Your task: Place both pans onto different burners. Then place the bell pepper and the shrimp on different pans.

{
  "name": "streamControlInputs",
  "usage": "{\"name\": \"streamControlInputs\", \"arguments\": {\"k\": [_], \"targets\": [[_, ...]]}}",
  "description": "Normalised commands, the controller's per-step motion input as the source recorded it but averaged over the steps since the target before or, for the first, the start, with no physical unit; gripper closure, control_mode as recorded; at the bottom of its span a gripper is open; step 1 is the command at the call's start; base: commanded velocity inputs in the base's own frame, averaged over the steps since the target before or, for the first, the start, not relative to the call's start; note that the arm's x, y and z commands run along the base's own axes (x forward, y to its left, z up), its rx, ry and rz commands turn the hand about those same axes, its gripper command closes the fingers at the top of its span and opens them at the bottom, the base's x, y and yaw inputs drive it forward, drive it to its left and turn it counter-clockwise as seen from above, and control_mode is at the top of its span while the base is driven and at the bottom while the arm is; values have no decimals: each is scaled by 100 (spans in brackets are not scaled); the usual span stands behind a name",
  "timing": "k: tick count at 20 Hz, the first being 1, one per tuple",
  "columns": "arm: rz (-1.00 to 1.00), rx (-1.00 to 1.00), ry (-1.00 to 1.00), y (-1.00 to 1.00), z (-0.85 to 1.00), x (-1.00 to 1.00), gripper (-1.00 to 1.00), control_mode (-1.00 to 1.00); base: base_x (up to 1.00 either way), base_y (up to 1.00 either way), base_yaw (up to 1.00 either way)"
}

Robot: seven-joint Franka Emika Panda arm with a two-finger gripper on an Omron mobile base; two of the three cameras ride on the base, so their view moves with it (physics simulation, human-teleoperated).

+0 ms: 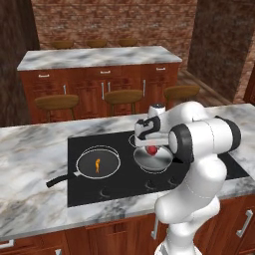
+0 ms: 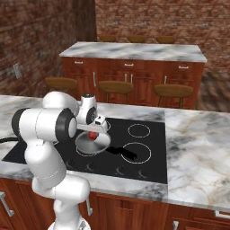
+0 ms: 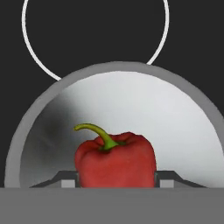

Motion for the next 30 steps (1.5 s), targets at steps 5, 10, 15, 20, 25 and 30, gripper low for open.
{"name": "streamControlInputs", "arguments": {"k": [5, 10, 15, 20, 25, 30], "targets": [[0, 0, 12, 0, -6, 0, 100, -100, 0, 0, 0], [0, 0, 8, 0, -3, 0, -100, -100, 0, 0, 0], [0, 0, 1, 0, 0, 0, -100, -100, 0, 0, 0], [0, 0, 0, -1, 16, 0, -100, -100, 0, 0, 0], [0, 0, -12, 0, 64, -20, -100, -100, 0, 0, 0], [0, 0, -17, 0, 76, -45, -100, -100, 0, 0, 0]]}}
